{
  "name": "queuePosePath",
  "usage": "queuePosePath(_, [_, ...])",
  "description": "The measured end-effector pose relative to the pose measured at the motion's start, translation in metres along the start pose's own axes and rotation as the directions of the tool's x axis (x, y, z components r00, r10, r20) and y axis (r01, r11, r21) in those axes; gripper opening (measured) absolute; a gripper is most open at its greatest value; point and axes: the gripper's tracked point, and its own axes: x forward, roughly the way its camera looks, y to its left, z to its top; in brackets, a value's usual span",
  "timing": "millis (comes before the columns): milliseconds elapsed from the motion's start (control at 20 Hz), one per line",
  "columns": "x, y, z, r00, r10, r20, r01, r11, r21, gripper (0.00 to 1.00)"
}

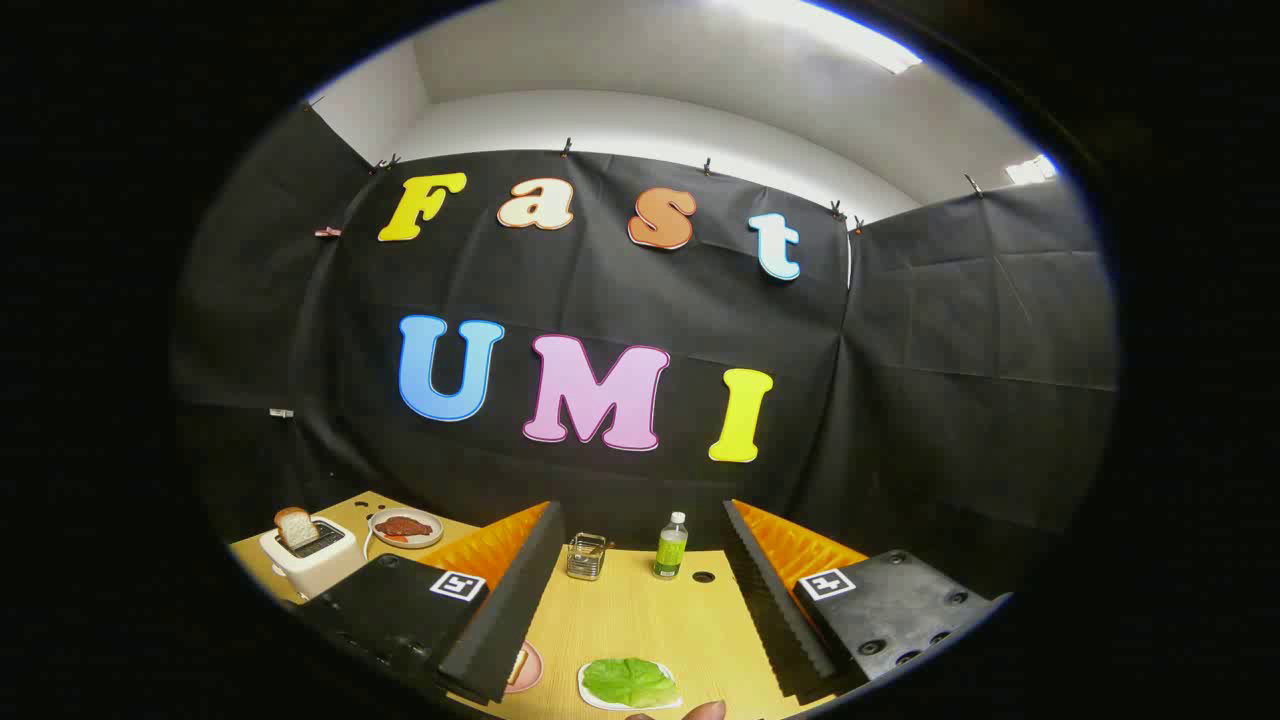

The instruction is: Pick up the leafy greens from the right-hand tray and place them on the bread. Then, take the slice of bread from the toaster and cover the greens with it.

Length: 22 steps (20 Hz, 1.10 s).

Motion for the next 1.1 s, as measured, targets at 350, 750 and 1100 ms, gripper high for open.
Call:
queuePosePath(350, [-0.0022, 0.0021, -0.0015, 1.0, 0.001, -0.004, -0.001, 1.0, -0.007, 0.97])
queuePosePath(750, [0.0016, 0.0036, -0.0034, 1.0, 0.004, -0.007, -0.004, 1.0, -0.02, 0.97])
queuePosePath(1100, [0.0071, 0.0077, -0.0052, 1.0, 0.016, -0.012, -0.016, 1.0, -0.019, 0.97])
